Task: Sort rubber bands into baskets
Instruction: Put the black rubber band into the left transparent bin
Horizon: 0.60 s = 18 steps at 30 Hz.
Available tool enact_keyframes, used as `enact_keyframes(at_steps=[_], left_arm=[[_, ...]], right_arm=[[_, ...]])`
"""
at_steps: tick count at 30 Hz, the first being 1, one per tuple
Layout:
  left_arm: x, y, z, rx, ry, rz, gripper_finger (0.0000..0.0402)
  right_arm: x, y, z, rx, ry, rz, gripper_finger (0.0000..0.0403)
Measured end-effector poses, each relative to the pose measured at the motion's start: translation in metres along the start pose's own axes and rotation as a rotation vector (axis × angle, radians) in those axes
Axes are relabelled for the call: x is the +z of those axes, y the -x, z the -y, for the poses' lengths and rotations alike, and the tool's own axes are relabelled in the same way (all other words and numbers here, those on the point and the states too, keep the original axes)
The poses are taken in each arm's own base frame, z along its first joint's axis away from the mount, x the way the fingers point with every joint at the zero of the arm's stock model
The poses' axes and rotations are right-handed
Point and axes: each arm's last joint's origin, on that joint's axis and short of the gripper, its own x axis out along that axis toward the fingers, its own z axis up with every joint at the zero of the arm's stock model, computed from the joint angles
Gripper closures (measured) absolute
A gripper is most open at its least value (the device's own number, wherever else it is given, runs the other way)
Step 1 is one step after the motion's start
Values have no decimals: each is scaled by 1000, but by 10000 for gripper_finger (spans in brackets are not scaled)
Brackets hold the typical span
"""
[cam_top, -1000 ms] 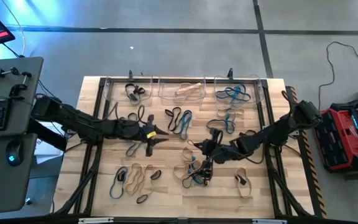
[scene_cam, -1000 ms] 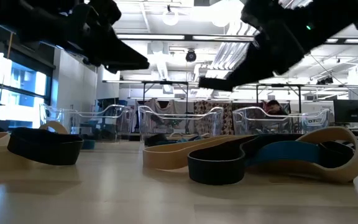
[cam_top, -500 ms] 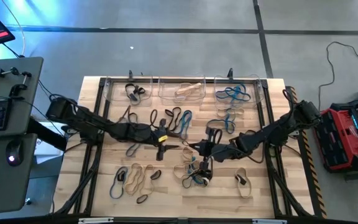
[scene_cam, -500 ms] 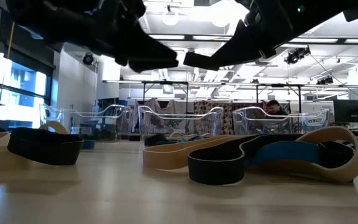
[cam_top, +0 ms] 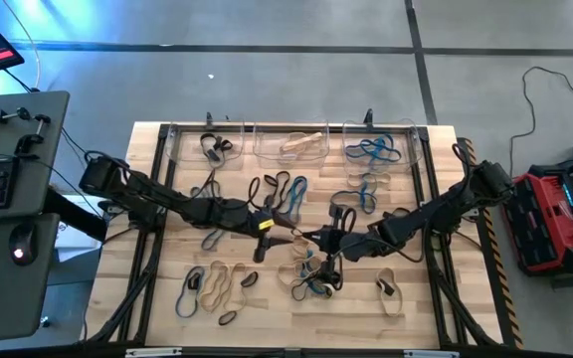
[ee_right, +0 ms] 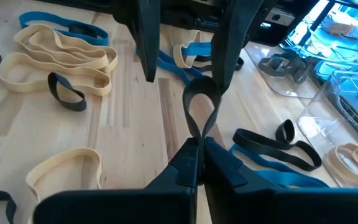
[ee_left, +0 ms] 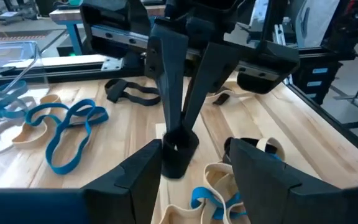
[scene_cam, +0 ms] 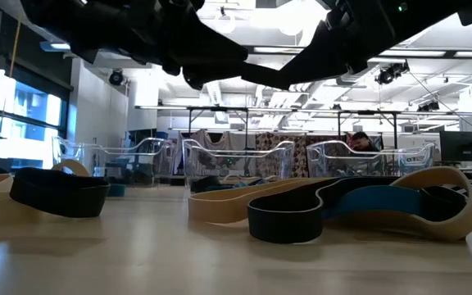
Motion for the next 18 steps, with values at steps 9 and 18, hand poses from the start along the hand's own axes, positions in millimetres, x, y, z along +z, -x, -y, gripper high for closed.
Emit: enact_keyframes(at_steps=[9,18], left_arm=[[0,-9,3,-19,-26,-17,291],[-4,-11,3,-29,-32,-49,396]], right_arm=[[0,0,-1,23,-2,3,402],[0,0,-1,23,2,3,402]])
